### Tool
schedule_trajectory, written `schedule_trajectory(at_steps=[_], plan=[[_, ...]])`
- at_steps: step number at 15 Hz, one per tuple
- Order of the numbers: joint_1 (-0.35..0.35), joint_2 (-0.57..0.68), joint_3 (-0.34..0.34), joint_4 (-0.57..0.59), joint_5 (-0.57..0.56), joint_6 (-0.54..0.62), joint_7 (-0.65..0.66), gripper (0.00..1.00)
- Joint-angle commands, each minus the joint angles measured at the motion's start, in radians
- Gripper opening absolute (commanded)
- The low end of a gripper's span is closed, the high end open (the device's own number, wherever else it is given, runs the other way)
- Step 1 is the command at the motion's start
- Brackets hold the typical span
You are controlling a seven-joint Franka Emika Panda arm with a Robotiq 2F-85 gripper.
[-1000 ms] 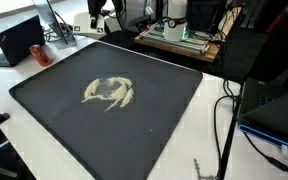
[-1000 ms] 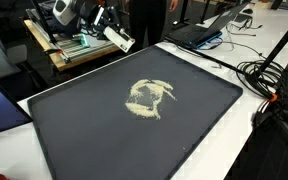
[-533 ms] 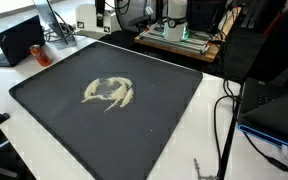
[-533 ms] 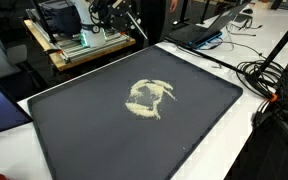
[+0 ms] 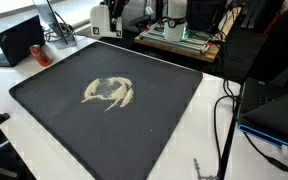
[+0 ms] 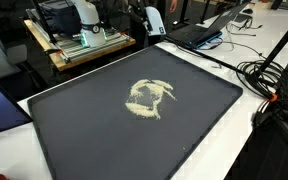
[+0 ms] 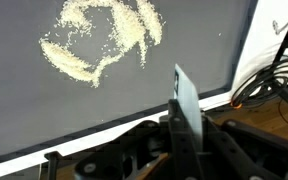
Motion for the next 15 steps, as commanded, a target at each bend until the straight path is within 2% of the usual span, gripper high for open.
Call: schedule_trajectory(at_steps=[1, 3, 7, 8, 9, 13, 15], plan=[[0.046, -0.041, -0.002, -0.024, -0.267, -0.011, 0.146, 0.01], [0.047, -0.038, 0.018, -0.011, -0.439, -0.046, 0.247, 0.01], [0.053, -0.019, 0.073, 0.033, -0.72, -0.21, 0.428, 0.01], [0.082, -0.009, 0.021, 0.015, -0.632, -0.132, 0.362, 0.01], [0.087, -0.008, 0.026, 0.016, -0.647, -0.143, 0.382, 0.04], [0.092, -0.008, 0.011, 0.015, -0.645, -0.142, 0.376, 0.01], [0.115, -0.001, 0.039, 0.022, -0.665, -0.133, 0.382, 0.01]])
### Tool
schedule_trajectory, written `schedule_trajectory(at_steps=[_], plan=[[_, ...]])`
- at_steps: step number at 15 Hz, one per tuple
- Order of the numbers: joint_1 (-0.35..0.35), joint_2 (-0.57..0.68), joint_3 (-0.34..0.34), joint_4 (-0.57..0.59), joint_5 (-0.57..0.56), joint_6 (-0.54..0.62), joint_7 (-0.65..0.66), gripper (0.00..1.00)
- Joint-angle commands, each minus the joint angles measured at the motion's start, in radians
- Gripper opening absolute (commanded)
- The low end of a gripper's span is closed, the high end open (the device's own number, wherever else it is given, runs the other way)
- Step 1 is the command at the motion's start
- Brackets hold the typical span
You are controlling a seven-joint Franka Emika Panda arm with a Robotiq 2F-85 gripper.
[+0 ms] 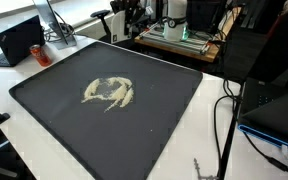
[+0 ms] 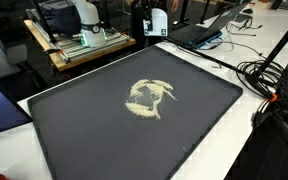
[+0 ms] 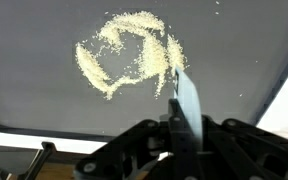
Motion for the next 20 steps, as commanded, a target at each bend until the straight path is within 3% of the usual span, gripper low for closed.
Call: schedule_trajectory(at_steps=[1, 6, 10, 11, 14, 20], plan=[[0.06, 0.019, 0.02, 0.015, -0.031, 0.003, 0.018, 0.01], [0.154, 0.115, 0.083, 0.042, -0.042, 0.012, 0.024, 0.01], [0.183, 0.234, 0.101, 0.109, -0.134, 0.022, 0.089, 0.01], [0.195, 0.269, 0.094, 0.124, -0.117, 0.026, 0.075, 0.01], [0.21, 0.366, 0.062, 0.181, -0.209, 0.026, 0.147, 0.01], [0.244, 0.512, -0.029, 0.288, -0.234, 0.03, 0.183, 0.01]])
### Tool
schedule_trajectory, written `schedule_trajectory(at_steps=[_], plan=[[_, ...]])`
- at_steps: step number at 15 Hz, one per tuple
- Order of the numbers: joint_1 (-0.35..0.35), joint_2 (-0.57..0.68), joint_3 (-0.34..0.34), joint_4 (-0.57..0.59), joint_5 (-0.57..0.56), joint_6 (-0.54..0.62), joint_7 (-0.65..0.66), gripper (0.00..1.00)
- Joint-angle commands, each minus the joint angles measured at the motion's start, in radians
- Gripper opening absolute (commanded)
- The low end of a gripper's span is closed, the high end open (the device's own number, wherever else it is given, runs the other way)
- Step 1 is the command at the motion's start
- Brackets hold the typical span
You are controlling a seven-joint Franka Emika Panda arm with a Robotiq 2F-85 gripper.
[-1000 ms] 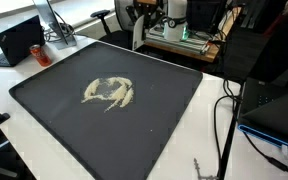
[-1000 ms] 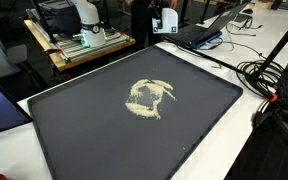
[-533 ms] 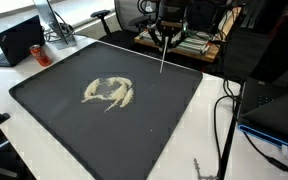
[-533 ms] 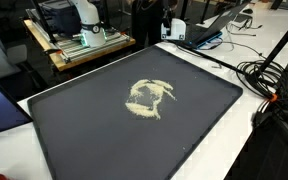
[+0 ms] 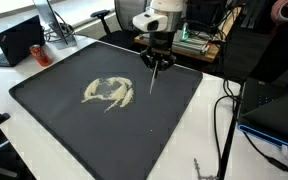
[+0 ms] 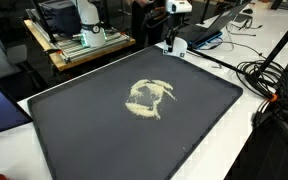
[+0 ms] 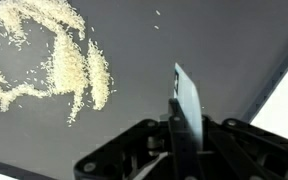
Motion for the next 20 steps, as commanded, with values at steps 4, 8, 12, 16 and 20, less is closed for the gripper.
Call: schedule_trajectory(at_steps=[4, 8, 12, 16, 20], plan=[[0.037, 0.083, -0.074, 0.064, 0.012, 0.004, -0.006, 0.04], [0.041, 0.108, -0.079, 0.085, 0.013, 0.005, -0.006, 0.01], [0.023, 0.19, -0.084, 0.144, 0.053, 0.01, -0.025, 0.01], [0.005, 0.26, -0.094, 0.192, 0.118, 0.02, -0.035, 0.01], [-0.005, 0.317, -0.115, 0.235, 0.165, 0.027, -0.038, 0.01]])
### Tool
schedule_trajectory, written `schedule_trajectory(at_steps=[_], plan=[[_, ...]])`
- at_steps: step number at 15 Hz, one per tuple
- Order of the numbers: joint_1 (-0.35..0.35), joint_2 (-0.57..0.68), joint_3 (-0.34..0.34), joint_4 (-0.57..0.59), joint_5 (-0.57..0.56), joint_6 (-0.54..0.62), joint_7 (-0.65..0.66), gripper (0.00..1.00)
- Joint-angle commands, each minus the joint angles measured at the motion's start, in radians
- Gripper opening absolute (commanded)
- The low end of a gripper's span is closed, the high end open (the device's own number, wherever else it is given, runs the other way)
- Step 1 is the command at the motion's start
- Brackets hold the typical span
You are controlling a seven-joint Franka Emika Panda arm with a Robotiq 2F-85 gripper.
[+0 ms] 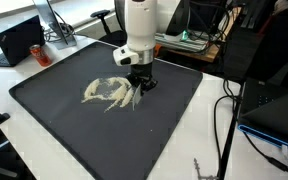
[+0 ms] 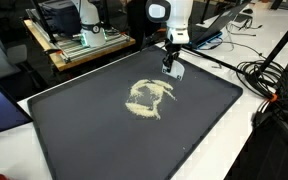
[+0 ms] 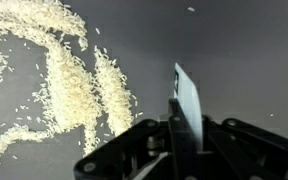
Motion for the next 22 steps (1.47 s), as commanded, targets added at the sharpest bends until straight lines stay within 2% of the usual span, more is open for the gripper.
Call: schedule_trajectory(at_steps=[1, 12, 22], plan=[[-0.015, 0.058, -0.014, 0.059, 0.06, 0.006, -0.028, 0.01], [-0.044, 0.121, -0.047, 0.134, 0.101, -0.015, -0.031, 0.01], [-0.127, 0.149, -0.063, 0.178, 0.186, -0.071, -0.033, 0.01]])
